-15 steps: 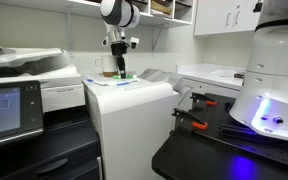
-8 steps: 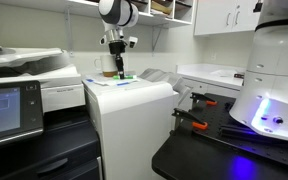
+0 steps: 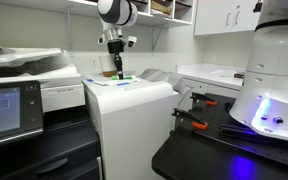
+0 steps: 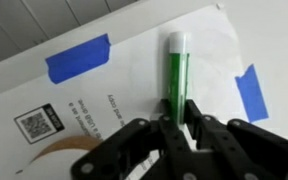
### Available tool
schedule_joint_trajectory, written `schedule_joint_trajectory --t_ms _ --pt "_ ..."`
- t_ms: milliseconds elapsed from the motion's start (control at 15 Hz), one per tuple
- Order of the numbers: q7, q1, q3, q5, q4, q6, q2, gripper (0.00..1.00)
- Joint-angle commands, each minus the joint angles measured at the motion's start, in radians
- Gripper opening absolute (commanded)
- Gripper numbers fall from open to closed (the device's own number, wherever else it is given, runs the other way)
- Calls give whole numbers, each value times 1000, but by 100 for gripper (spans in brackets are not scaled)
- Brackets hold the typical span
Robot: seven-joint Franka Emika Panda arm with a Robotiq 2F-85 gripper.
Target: Put the marker inside the mug cup
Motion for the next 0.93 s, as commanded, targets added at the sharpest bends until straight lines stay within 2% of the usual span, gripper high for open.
schedule_joint_trajectory --t_ms 0,133,333,533,667,733,800,867 --pt "-13 -9 33 7 -128 113 -122 5" --pt "-77 -28 64 53 -187 156 -195 5" --pt "-275 -50 89 224 -237 148 -307 5" --pt "-571 -40 54 446 -240 47 -401 5" --pt "-728 -24 5 541 -231 -16 -444 5" --pt "-762 -16 -20 549 -223 -55 -457 5" --pt "-729 -12 -43 517 -210 -104 -462 5" --pt "-706 5 -46 510 -219 -45 -451 19"
